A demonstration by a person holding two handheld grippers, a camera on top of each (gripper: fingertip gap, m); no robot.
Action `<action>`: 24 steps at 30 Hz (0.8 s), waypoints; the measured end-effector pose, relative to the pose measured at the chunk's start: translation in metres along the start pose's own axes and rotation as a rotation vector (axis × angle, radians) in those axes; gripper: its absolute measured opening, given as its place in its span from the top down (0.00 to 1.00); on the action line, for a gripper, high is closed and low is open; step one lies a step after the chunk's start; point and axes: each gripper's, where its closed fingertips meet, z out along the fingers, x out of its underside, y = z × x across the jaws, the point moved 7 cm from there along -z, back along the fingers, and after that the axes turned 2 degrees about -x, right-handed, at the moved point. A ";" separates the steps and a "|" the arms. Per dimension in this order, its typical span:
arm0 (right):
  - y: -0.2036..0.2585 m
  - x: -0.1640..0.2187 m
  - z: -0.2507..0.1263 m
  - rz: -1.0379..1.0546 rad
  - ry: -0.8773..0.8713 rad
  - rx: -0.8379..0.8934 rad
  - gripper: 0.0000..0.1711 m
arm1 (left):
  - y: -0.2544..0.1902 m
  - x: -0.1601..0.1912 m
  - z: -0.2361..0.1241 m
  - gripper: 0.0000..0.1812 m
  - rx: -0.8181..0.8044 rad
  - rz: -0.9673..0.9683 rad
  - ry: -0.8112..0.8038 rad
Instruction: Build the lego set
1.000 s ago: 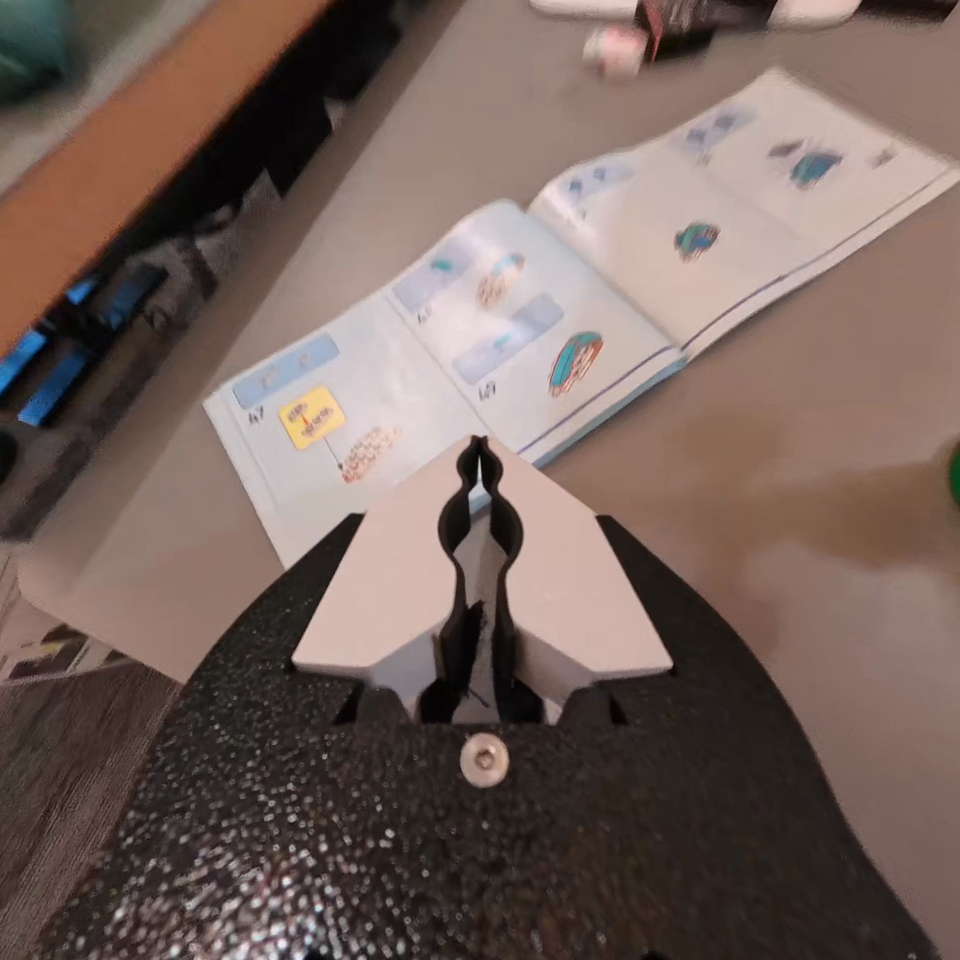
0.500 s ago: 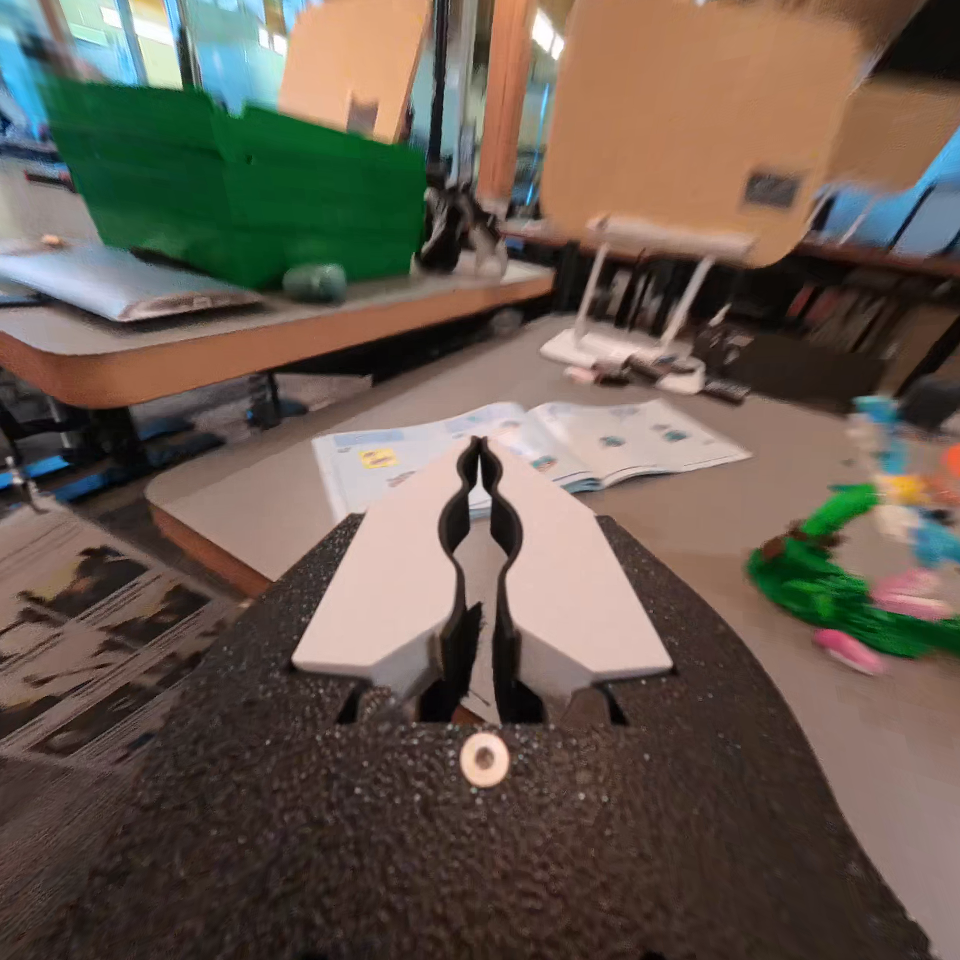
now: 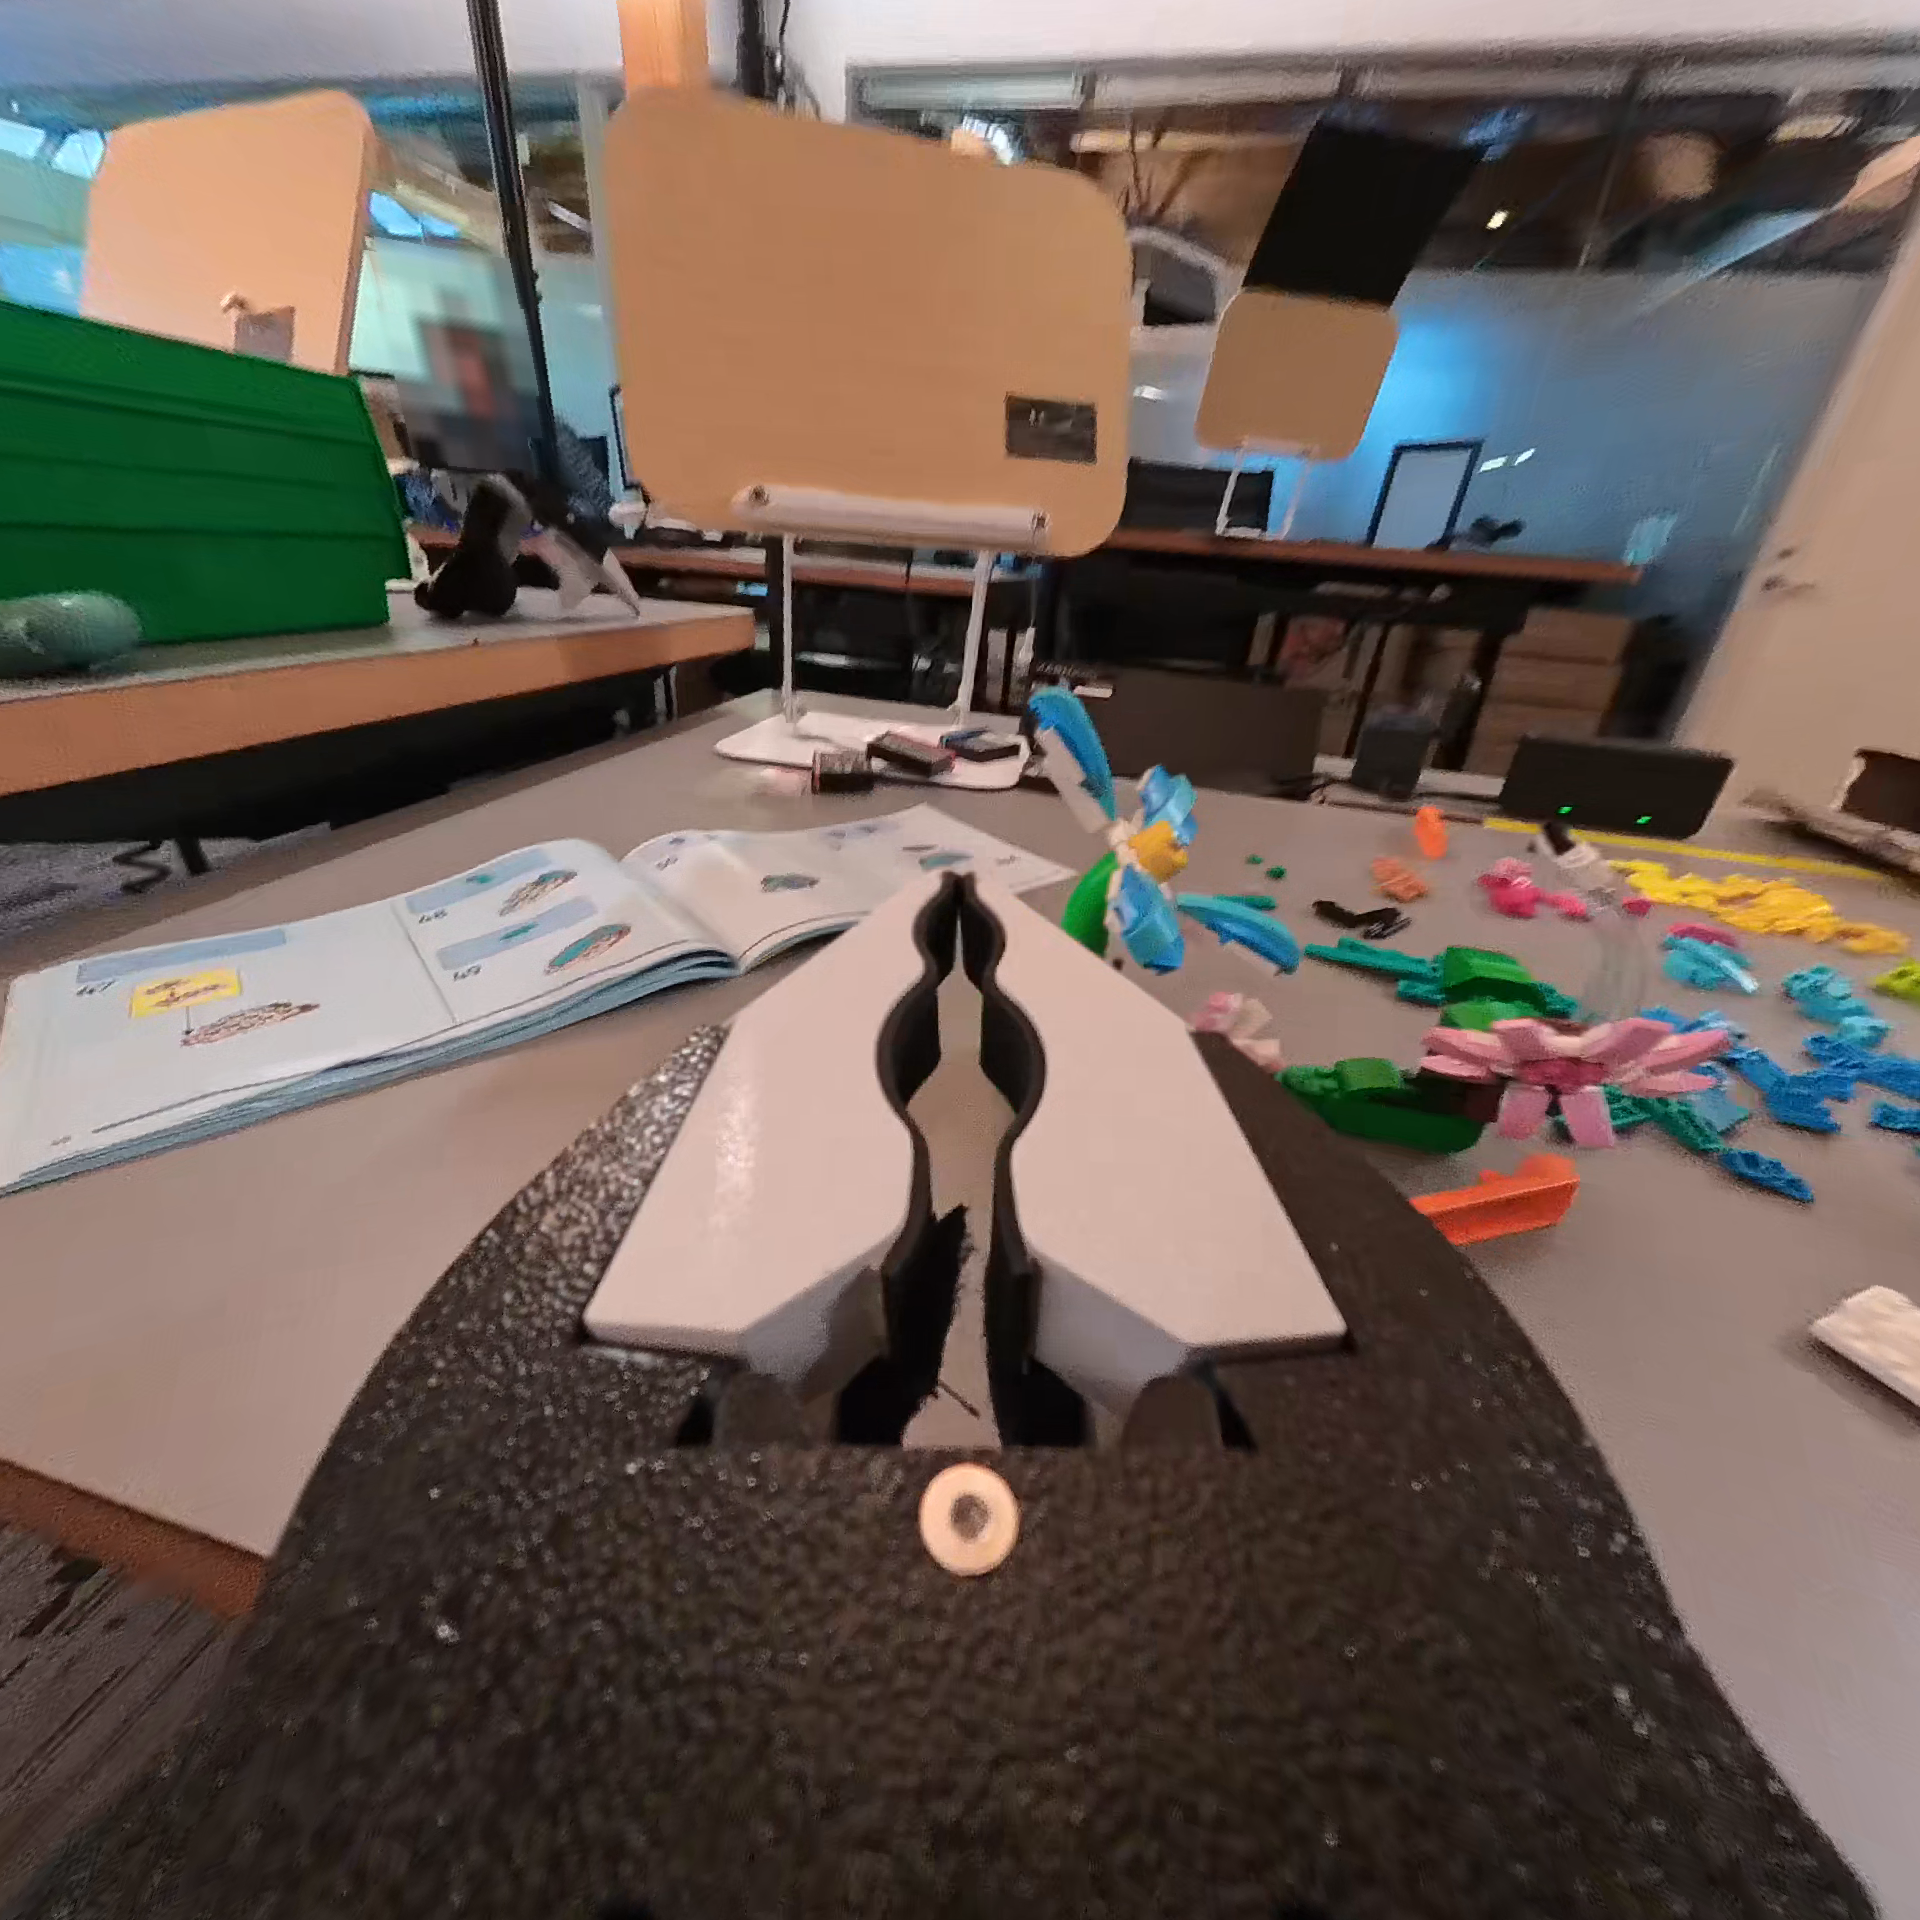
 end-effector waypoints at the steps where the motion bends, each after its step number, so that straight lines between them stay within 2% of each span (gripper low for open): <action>1: 0.000 0.000 0.000 0.000 0.003 0.000 0.49 | 0.001 0.000 0.002 1.00 -0.004 0.006 0.020; 10: -0.004 0.003 -0.006 -0.030 0.035 0.028 0.55 | -0.004 0.012 0.008 1.00 0.128 0.008 0.155; 18: -0.006 0.005 -0.008 -0.050 0.071 0.038 0.60 | -0.009 0.019 0.009 1.00 0.226 -0.015 0.191; 24: -0.005 0.007 -0.007 -0.058 0.083 0.030 0.61 | -0.006 0.019 0.008 1.00 0.233 -0.060 0.190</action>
